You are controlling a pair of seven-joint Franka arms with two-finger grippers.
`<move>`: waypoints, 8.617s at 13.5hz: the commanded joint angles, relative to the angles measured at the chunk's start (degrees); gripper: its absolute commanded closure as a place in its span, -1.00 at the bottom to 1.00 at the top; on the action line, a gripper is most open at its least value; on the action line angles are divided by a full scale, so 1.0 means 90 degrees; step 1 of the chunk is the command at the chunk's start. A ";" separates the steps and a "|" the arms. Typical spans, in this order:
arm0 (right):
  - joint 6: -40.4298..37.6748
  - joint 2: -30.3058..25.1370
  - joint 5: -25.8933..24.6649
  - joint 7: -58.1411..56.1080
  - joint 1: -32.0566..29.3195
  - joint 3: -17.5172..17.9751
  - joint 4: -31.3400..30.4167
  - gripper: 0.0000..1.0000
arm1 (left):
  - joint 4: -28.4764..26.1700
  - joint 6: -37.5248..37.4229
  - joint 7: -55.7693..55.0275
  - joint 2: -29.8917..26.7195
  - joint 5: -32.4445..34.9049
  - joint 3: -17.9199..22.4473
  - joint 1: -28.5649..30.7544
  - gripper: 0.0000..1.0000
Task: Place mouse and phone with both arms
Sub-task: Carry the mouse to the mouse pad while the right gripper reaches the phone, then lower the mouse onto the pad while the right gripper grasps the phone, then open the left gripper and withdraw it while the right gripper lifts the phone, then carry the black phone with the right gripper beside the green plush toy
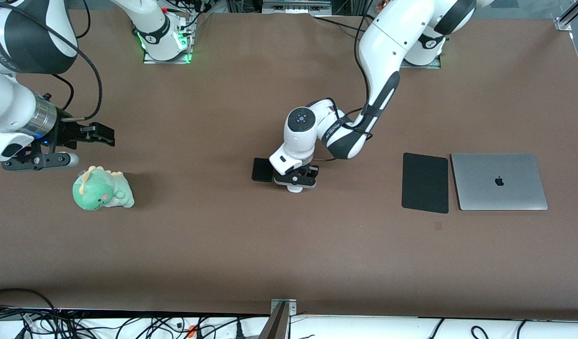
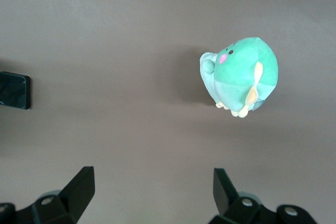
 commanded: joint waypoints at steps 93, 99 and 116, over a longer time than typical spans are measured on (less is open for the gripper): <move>0.7882 0.1849 0.0479 -0.0044 0.0872 -0.0532 -0.4110 -1.00 | -0.1818 -0.4351 0.4670 -0.5619 -0.1567 0.0823 0.3443 -1.00; 0.6754 0.1742 0.0567 -0.0034 0.0882 -0.0493 -0.3487 -1.00 | -0.1407 -0.4643 0.4689 -0.5492 -0.1674 0.0823 0.3492 -1.00; 0.0903 0.0862 0.0723 0.0318 0.0716 -0.0727 0.0585 -1.00 | -0.1368 -0.4654 0.4689 -0.5443 -0.1674 0.0823 0.3521 -1.00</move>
